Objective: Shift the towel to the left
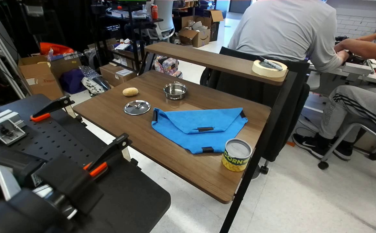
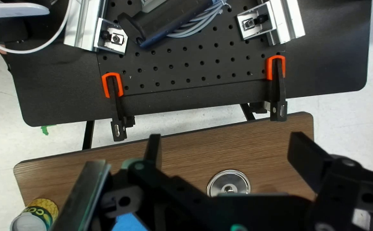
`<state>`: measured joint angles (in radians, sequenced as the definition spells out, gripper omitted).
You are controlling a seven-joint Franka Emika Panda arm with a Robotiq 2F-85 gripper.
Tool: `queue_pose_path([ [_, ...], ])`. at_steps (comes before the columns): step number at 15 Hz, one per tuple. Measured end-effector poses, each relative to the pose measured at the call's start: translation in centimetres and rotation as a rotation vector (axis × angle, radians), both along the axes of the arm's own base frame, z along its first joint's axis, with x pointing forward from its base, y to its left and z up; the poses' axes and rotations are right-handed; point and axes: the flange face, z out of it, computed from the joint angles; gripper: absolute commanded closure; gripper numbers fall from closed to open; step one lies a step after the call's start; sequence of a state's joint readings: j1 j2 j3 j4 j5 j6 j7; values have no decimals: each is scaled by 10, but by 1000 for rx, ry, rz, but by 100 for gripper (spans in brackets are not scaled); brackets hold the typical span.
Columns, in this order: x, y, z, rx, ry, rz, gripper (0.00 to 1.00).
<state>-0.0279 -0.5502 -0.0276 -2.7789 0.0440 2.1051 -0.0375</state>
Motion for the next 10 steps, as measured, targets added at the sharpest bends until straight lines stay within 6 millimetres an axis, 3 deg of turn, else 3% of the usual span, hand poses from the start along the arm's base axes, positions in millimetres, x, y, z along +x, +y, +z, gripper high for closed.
queue_pose_path([
  [5,22,-2,2,-28,-122,7,0],
  [10,70,-8,-6,-56,-196,2,0],
])
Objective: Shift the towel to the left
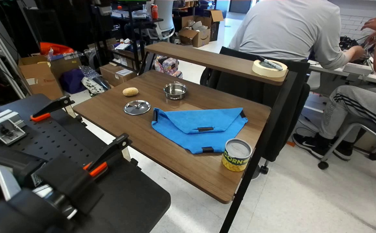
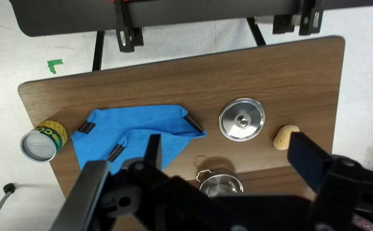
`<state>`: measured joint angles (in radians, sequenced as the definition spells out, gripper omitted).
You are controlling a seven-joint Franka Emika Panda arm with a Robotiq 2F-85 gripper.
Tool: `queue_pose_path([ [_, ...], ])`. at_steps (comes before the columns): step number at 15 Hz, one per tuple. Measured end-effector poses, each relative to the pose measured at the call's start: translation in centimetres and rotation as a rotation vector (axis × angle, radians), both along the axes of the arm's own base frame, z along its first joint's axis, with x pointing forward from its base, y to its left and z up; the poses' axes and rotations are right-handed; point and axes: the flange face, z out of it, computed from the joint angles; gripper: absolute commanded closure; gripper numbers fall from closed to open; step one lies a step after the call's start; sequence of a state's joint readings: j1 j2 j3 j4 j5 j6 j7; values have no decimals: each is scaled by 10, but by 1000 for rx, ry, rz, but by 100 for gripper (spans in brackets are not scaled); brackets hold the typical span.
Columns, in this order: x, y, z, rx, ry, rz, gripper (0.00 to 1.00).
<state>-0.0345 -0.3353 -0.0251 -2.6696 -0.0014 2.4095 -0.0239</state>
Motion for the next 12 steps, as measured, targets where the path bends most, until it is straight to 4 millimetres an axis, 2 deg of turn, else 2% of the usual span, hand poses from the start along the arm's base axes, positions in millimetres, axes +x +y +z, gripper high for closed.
queue_pose_path([
  [2,26,-10,-7,-14,-4,-41,0],
  [5,67,-36,-26,-51,-7,-128,0],
  [9,112,-75,-69,-113,15,-219,0],
  [12,136,-101,-109,-145,36,-242,0],
])
